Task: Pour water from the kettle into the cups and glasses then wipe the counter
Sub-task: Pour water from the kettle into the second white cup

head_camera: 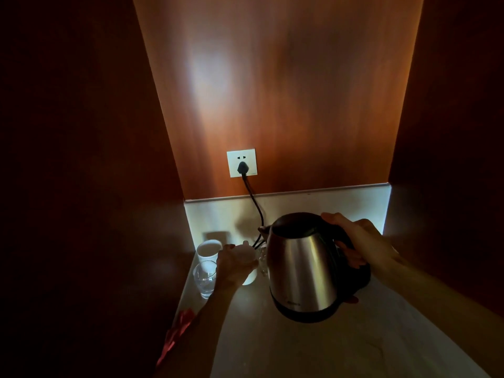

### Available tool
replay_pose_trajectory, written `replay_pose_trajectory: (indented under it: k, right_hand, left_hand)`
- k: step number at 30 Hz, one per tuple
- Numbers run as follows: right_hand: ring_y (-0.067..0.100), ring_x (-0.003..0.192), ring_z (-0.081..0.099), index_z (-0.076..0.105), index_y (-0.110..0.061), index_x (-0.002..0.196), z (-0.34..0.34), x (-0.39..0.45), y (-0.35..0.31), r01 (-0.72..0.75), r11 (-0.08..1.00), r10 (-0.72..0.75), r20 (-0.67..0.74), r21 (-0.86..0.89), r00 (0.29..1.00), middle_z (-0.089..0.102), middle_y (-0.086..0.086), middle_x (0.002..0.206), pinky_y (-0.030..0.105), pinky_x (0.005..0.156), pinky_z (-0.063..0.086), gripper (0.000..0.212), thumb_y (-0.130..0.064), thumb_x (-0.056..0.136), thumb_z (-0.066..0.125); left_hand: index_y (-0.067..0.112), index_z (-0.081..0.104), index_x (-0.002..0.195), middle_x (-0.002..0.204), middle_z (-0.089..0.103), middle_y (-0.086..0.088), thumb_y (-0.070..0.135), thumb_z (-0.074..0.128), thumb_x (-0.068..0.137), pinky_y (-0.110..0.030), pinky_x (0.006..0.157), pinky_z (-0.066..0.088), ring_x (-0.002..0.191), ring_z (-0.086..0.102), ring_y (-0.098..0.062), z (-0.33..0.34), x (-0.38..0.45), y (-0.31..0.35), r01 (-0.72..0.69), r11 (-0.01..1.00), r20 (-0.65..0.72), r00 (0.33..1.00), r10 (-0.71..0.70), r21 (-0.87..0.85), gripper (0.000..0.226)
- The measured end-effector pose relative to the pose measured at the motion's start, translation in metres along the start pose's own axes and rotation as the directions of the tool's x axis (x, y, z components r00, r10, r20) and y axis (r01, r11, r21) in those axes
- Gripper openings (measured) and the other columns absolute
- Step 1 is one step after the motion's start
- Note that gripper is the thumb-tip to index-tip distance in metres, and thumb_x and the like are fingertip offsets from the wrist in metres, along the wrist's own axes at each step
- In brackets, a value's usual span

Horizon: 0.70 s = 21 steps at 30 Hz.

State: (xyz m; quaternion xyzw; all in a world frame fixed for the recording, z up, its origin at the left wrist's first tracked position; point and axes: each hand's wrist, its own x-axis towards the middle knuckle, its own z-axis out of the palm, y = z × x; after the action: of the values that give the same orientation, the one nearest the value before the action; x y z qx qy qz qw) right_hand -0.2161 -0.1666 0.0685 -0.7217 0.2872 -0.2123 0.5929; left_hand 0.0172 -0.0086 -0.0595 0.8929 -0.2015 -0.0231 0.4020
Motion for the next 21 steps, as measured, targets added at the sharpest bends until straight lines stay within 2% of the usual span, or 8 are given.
replay_pose_trajectory:
  k: [3,5,6,8,12,14,18,21]
  right_hand:
    - [0.02,0.039,0.028,0.044,-0.015,0.041,0.002,0.007,0.001,-0.009,1.0,0.009,-0.007,0.003,1.0,0.033,0.007,0.045,0.03,0.047,0.024,0.066,-0.055,0.087,0.069]
    - [0.02,0.038,0.027,0.044,-0.015,0.041,0.003,0.012,0.002,-0.021,0.999,0.022,-0.018,0.027,1.0,0.033,0.007,0.045,0.03,0.047,0.023,0.065,-0.055,0.085,0.07]
    - [0.02,0.038,0.027,0.044,-0.015,0.041,0.004,0.013,0.002,-0.025,0.999,0.026,-0.019,0.037,0.999,0.032,0.006,0.044,0.031,0.048,0.022,0.064,-0.055,0.084,0.07]
    - [0.02,0.039,0.027,0.043,-0.016,0.04,0.004,0.018,0.002,-0.026,0.999,0.027,-0.019,0.044,0.999,0.032,0.006,0.043,0.031,0.048,0.022,0.065,-0.055,0.083,0.07]
    - [0.02,0.039,0.027,0.044,-0.015,0.041,0.004,0.025,0.003,-0.017,0.999,0.017,-0.013,0.041,1.0,0.033,0.007,0.043,0.031,0.048,0.023,0.064,-0.055,0.084,0.07]
    - [0.02,0.039,0.027,0.043,-0.015,0.042,0.004,0.027,0.004,-0.016,0.999,0.017,-0.011,0.048,1.0,0.032,0.007,0.044,0.03,0.047,0.023,0.064,-0.055,0.084,0.07]
    - [0.02,0.039,0.027,0.042,-0.015,0.043,0.005,0.03,0.004,-0.008,0.999,0.008,0.006,0.054,1.0,0.032,0.007,0.046,0.03,0.046,0.023,0.064,-0.054,0.085,0.07]
    - [0.019,0.039,0.027,0.043,-0.016,0.043,0.008,0.031,0.004,0.009,0.998,-0.01,0.019,0.06,1.0,0.033,0.006,0.045,0.03,0.047,0.023,0.063,-0.052,0.089,0.069]
  left_hand:
    - [0.004,0.058,0.125,0.119,0.066,-0.012,0.021,0.08,0.08,-0.029,0.08,0.055,0.111,0.065,-0.029,0.01,0.02,-0.005,0.068,0.997,0.082,0.994,-0.065,-0.024,0.053]
    - [0.0,0.053,0.131,0.125,0.063,-0.012,0.015,0.081,0.078,-0.019,0.069,0.051,0.114,0.064,-0.03,0.015,0.032,-0.013,0.096,0.994,0.094,0.991,-0.09,-0.056,0.062]
    - [0.001,0.054,0.131,0.125,0.063,-0.012,0.017,0.082,0.076,-0.02,0.072,0.052,0.115,0.064,-0.03,0.015,0.033,-0.013,0.112,0.992,0.106,0.989,-0.105,-0.063,0.065]
    - [0.002,0.059,0.121,0.112,0.066,-0.009,0.023,0.085,0.072,-0.03,0.085,0.055,0.112,0.064,-0.028,0.018,0.036,-0.014,0.137,0.987,0.132,0.983,-0.124,-0.09,0.06]
    - [0.012,0.065,0.102,0.093,0.066,-0.001,0.046,0.082,0.064,-0.025,0.071,0.044,0.096,0.069,-0.023,0.022,0.046,-0.017,0.078,0.996,0.103,0.991,-0.082,0.049,0.053]
    - [0.011,0.065,0.104,0.097,0.066,-0.002,0.057,0.076,0.062,-0.027,0.074,0.049,0.099,0.069,-0.025,0.029,0.058,-0.029,0.047,0.996,0.127,0.99,-0.057,0.079,0.063]
    - [0.001,0.06,0.118,0.112,0.066,-0.011,0.042,0.096,0.055,-0.03,0.078,0.05,0.104,0.066,-0.027,0.017,0.048,-0.02,0.068,0.997,0.118,0.99,-0.073,0.047,0.083]
    - [0.002,0.048,0.135,0.113,0.057,-0.001,0.041,0.097,0.046,-0.035,0.096,0.052,0.118,0.06,-0.031,0.01,0.043,-0.015,0.107,0.993,0.201,0.975,-0.094,-0.057,0.109]
